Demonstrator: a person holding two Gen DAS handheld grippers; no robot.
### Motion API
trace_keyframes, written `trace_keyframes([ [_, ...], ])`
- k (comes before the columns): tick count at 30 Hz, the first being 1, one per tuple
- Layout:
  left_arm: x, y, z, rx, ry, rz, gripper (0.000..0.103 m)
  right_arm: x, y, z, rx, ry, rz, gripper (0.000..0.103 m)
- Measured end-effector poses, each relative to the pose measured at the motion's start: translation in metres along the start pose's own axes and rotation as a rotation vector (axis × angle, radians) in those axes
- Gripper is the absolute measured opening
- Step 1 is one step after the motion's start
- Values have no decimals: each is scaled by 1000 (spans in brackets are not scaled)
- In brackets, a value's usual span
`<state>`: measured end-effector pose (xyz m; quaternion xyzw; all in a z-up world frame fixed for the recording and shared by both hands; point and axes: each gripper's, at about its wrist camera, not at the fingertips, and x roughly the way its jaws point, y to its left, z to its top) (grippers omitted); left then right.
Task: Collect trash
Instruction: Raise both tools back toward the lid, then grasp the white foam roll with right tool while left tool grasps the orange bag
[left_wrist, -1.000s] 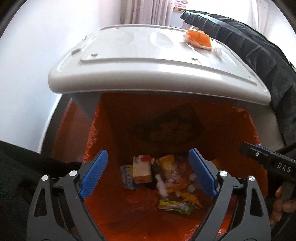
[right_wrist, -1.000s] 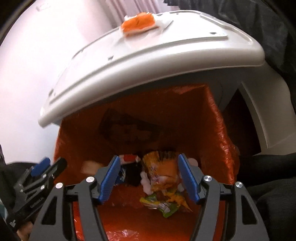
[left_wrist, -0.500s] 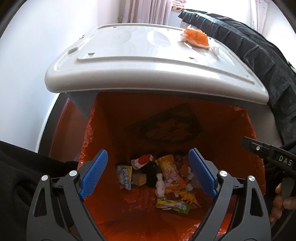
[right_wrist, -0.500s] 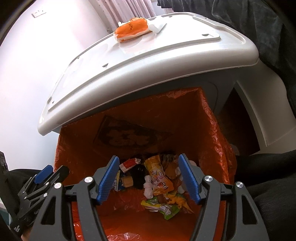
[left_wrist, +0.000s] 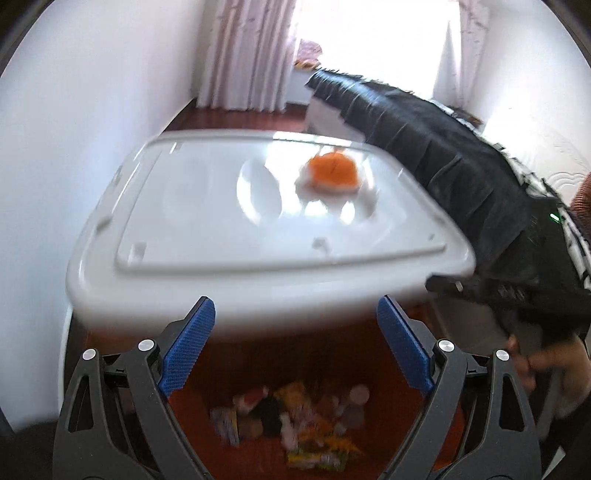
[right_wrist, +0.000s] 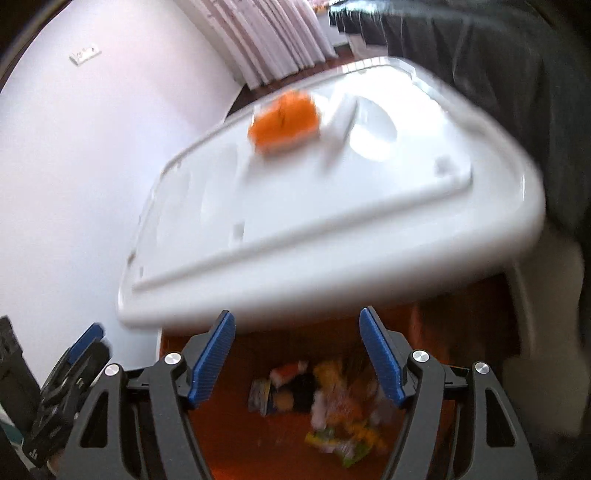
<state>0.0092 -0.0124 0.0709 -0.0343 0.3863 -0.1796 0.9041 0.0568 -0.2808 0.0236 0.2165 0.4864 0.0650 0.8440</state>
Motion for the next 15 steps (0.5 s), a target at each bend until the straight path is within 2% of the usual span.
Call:
trace_keyframes([
  [3, 3, 1, 27, 24, -49, -19, 88, 1, -14, 61, 38, -42, -3, 68],
  [7, 11, 6, 41, 39, -111, 14, 89, 26, -29, 131, 84, -49, -34, 61],
  [10, 21, 15, 41, -1, -95, 11, 89, 61, -43, 182, 194, -31, -54, 59],
  [12, 24, 24, 41, -54, -82, -21, 89, 80, -54, 200, 269, -20, -58, 57],
  [14, 21, 30, 41, -76, -86, -22, 89, 103, -64, 218, 362, 8, -46, 55],
  [15, 20, 32, 41, -78, -88, -15, 89, 112, -66, 223, 394, 23, -40, 51],
])
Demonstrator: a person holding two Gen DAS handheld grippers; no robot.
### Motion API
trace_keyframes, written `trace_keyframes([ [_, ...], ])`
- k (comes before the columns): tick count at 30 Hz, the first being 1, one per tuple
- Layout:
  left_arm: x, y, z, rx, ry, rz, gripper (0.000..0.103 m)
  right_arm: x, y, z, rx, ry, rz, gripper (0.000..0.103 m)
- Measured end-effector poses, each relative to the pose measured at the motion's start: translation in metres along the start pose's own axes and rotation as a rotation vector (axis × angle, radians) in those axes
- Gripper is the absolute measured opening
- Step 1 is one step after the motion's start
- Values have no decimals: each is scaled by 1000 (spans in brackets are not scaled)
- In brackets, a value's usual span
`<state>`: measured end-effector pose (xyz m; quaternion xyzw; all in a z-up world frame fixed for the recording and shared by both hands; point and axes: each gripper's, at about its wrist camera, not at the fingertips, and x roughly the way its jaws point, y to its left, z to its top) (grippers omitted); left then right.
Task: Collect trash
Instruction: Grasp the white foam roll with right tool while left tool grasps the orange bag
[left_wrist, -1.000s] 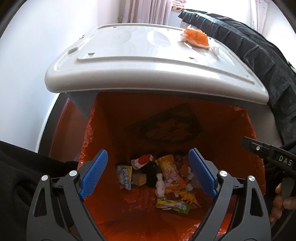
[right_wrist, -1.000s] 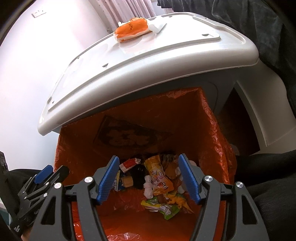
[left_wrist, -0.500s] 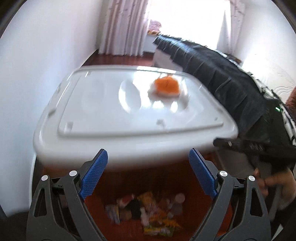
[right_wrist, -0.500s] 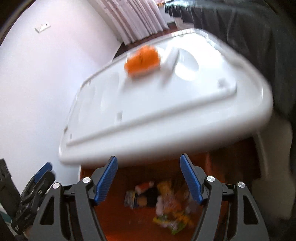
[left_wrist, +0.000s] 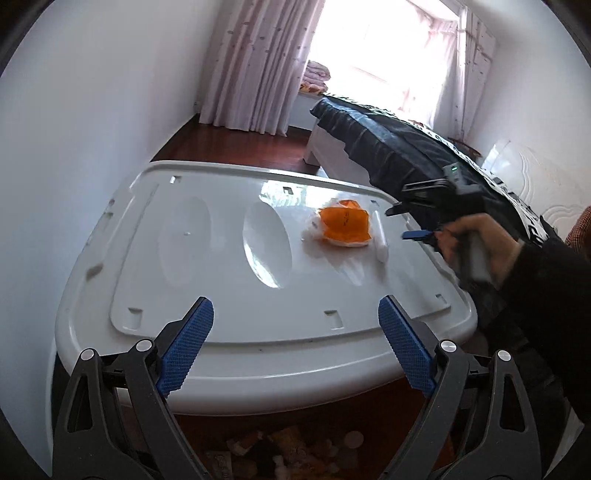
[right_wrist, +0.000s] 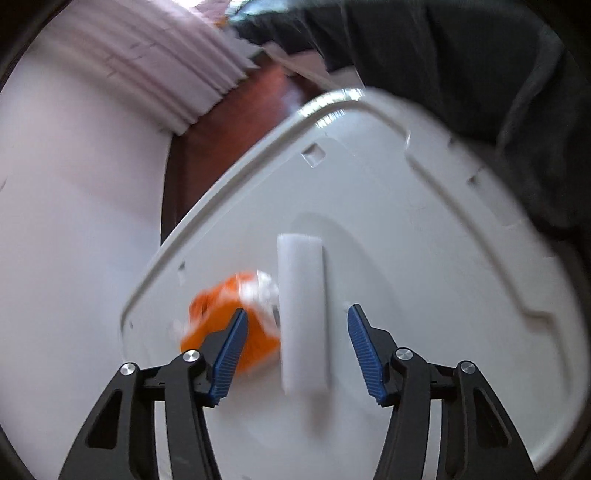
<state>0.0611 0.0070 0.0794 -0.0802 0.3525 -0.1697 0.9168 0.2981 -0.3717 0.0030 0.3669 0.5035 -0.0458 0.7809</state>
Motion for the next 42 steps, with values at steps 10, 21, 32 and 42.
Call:
trace_keyframes([
  [10, -7, 8, 6, -27, 22, -33, 89, 51, 35, 15, -117, -16, -312, 29],
  [21, 6, -1, 0, -9, 56, -14, 89, 31, 16, -32, -372, -26, -311, 29],
  [32, 13, -13, -5, 63, 49, 26, 89, 33, 29, -65, -514, -101, -408, 18],
  [42, 48, -30, 28, 216, 94, -16, 89, -78, 0, -100, -331, -189, 9, 13],
])
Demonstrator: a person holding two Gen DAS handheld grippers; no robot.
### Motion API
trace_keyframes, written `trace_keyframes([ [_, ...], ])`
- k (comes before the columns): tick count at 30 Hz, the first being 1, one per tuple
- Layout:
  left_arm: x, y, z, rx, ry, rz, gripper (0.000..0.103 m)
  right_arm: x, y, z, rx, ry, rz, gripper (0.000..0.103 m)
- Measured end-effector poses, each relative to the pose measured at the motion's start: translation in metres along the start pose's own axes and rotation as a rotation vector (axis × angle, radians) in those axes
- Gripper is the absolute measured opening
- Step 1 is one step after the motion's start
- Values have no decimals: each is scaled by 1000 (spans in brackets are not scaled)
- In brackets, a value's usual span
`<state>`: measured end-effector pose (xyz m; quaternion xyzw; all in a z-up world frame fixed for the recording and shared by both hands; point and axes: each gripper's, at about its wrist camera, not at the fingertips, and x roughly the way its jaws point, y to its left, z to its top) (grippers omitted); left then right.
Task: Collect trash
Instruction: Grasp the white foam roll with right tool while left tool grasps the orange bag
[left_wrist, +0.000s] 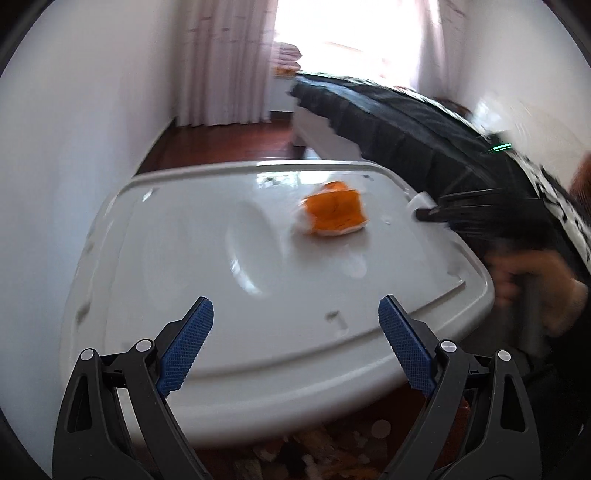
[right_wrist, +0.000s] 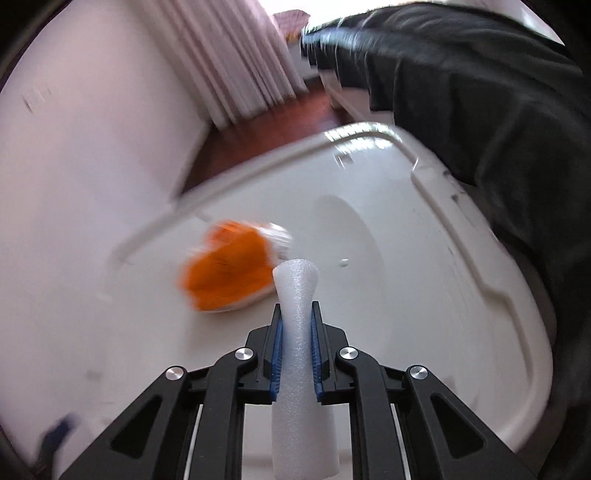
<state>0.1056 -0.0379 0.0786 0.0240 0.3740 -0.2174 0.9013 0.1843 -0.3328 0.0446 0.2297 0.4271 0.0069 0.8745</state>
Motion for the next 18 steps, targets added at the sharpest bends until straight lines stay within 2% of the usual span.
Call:
trace_keyframes([
  [2, 21, -8, 20, 82, 12, -64, 89, -34, 0, -11, -9, -90, 15, 14],
  [4, 51, -20, 42, 208, 33, -96, 89, -47, -4, -11, -9, -145, 15, 14],
  [7, 91, -33, 68, 384, 60, -143, 89, -42, -21, -14, 49, -115, 36, 14],
  [8, 104, -38, 77, 451, 64, -149, 89, -39, -27, -12, 87, -101, 69, 14],
  [10, 122, -40, 88, 517, 67, -145, 89, -36, -32, -11, 126, -88, 113, 14],
  [12, 143, -39, 101, 546, 75, -152, 89, -37, -28, -6, 112, -99, 117, 15],
  [16, 185, -31, 120, 494, 120, -168, 89, -48, -11, -7, 45, -145, 113, 15],
  [18, 204, -34, 121, 506, 138, -156, 89, -47, -6, -6, 33, -149, 124, 16],
])
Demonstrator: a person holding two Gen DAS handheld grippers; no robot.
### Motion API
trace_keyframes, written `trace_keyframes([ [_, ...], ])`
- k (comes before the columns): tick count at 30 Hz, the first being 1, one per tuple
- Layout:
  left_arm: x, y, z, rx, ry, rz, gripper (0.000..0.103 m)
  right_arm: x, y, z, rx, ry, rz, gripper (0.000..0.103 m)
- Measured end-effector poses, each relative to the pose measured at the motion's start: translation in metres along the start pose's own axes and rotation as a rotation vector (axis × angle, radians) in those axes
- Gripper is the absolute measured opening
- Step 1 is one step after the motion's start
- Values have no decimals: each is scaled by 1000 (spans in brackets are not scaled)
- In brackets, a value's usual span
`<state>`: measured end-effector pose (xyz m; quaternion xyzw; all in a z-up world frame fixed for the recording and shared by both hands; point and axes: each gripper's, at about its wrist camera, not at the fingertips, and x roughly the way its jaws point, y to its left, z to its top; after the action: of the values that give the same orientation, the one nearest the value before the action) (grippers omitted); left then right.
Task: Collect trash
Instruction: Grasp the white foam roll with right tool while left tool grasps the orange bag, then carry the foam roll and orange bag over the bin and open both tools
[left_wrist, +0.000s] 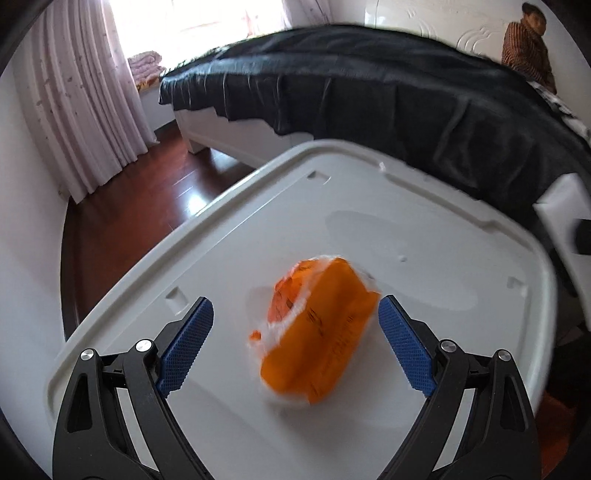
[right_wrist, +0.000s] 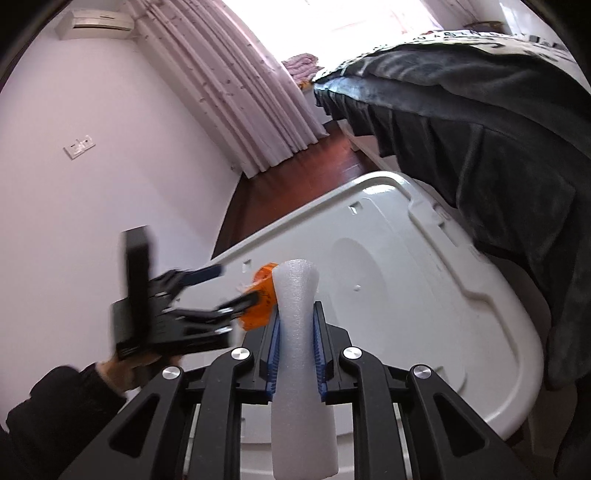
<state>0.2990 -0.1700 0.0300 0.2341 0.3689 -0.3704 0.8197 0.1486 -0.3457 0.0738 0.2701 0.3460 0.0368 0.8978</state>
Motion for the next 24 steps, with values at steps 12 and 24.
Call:
trace_keyframes([
  [12, 29, -3, -35, -250, 53, -16, 19, 10, -6, 3, 94, 31, 37, 16],
  [24, -81, -14, -66, -411, -22, 187, 18, 13, 15, -7, 53, 56, 62, 17],
])
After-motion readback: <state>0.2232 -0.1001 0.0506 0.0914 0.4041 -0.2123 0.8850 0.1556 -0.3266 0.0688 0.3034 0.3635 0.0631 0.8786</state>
